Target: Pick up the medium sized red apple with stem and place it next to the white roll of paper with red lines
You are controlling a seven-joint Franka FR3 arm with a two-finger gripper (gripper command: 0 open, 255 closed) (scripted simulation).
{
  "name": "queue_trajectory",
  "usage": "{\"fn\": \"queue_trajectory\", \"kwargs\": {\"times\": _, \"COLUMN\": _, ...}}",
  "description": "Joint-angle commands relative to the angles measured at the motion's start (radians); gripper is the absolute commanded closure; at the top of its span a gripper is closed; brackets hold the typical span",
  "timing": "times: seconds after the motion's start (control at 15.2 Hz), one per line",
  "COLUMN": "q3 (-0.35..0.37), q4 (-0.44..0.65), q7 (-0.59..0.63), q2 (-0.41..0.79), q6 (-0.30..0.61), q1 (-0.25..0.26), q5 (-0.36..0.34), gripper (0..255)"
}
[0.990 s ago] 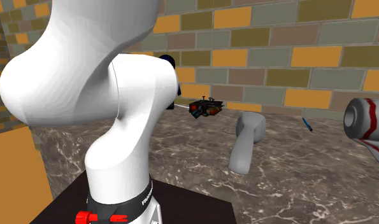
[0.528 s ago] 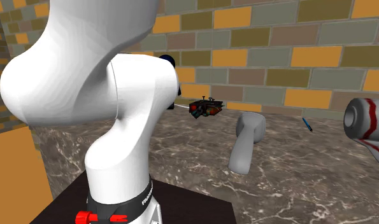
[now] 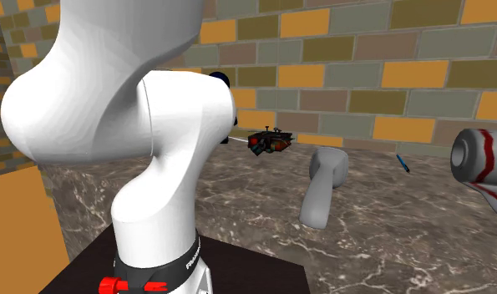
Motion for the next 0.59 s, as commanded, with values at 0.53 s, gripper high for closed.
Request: {"fn": "queue_trajectory", "kwargs": {"times": 0.53, "q3": -0.022, "q4": -0.118, "q7": 0.023, "q2": -0.028, "q6": 0.116, "q1": -0.026, "q5": -0.035, "gripper": 255}}
